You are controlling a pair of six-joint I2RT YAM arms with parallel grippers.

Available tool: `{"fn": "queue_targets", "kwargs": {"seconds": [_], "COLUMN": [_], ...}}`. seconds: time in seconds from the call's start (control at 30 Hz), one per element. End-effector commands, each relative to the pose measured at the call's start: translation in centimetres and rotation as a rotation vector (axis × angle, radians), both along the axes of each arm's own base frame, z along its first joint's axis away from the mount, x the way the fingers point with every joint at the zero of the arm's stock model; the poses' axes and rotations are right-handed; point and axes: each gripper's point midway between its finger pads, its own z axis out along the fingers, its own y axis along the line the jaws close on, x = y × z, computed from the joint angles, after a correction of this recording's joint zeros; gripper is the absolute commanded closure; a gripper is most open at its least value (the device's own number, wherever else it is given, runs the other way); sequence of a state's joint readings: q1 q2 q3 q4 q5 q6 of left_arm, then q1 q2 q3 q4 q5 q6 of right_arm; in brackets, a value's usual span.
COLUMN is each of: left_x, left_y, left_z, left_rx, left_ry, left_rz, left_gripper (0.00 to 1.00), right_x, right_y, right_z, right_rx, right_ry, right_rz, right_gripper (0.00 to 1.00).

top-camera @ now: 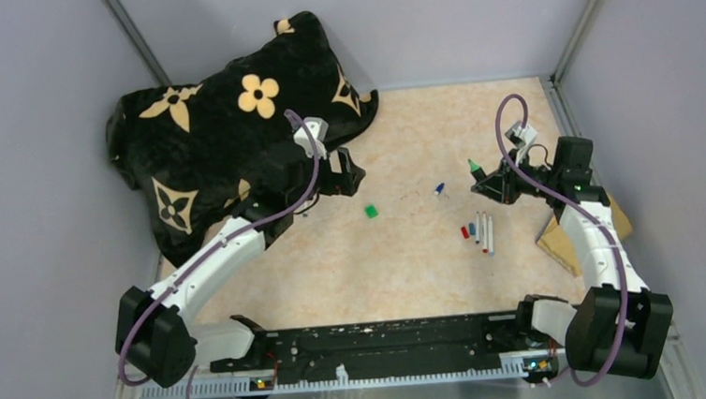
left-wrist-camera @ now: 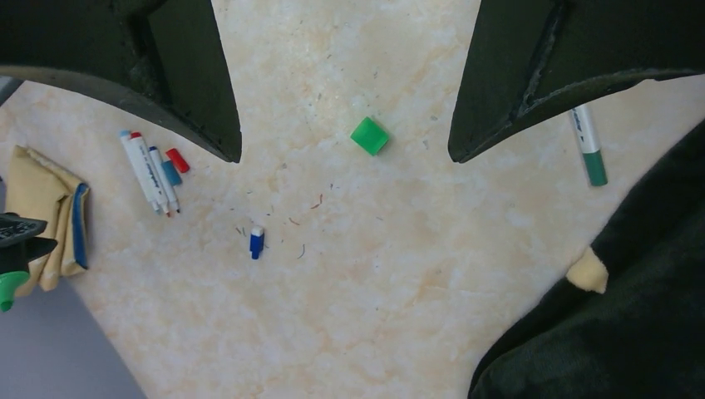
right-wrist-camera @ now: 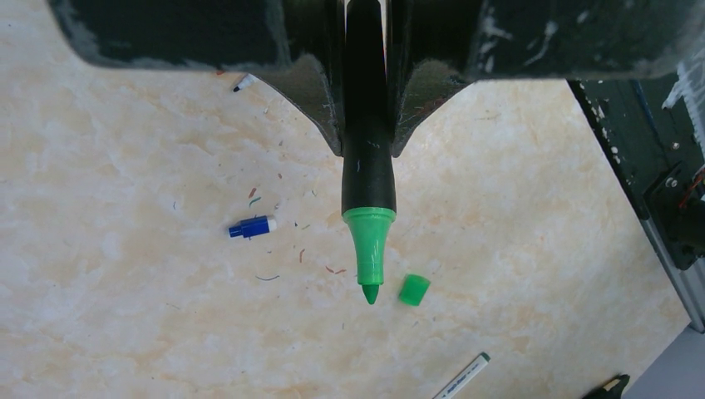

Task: Insert the pens into the pen caps
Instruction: Insert the pen cap onto the pen.

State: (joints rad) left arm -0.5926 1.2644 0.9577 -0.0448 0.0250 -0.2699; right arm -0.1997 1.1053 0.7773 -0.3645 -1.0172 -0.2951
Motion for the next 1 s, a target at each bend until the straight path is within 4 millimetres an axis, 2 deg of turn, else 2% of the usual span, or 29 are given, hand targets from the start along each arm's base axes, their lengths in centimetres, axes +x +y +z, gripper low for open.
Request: {"fn": "queue_targets", "kwargs": {"seconds": [0.0, 0.07, 0.2, 0.3, 0.4, 0.53, 0.63, 0.7, 0.77, 0.87, 0.97], "left_x": [-0.1, -0.8, -3.2, -4.0, -3.9, -3.3, -2.9, -2.7, -2.4, -1.9, -1.4], "left_y": [0.2, -0.4, -3.2, -4.3, -4.6, -4.6, -4.0, -3.8, -3.6, -3.9, -4.3], "left_z": [-0.3, -0.9, -2.1, -3.7, -5.7, -8.9, -11.6, -12.4, -13.5, -14.7, -15.6], "left_rx": [-0.115, -0.157, -0.282, -0.338, -0.335, -0.241, -0.086, 0.007, 0.074, 0.136, 0.184], "left_ry": [0.04, 0.082, 0.194, 0.312, 0.41, 0.499, 0.586, 0.62, 0.641, 0.68, 0.699], "left_rz": [0.066, 0.041, -0.1, -0.116, -0.058, 0.115, 0.303, 0.397, 0.461, 0.508, 0.522], "left_gripper": [0.01, 0.01, 0.01, 0.01, 0.01, 0.01, 0.01, 0.02, 0.06, 0.12, 0.12], "right_x": [0.3, 0.2, 0.2, 0.2, 0.1, 0.0, 0.0, 0.0, 0.0, 0.0, -0.1], "right_y": [-0.2, -0.1, -0.1, -0.1, -0.1, 0.0, 0.0, 0.0, 0.0, 0.0, 0.0], "right_z": [2.0, 2.1, 2.2, 2.3, 2.4, 2.6, 2.6, 2.6, 2.7, 2.7, 2.8], "right_rx": [-0.009, -0.01, -0.01, -0.01, -0.009, -0.007, -0.007, -0.006, -0.005, -0.004, -0.005], "right_ry": [-0.085, -0.089, -0.093, -0.096, -0.099, -0.106, -0.107, -0.108, -0.108, -0.109, -0.113], "right_rz": [0.011, 0.012, 0.012, 0.013, 0.015, 0.017, 0.017, 0.018, 0.019, 0.019, 0.02], "right_gripper": [1.0, 1.0, 1.0, 1.0, 1.0, 1.0, 1.0, 1.0, 1.0, 1.0, 1.0]}}
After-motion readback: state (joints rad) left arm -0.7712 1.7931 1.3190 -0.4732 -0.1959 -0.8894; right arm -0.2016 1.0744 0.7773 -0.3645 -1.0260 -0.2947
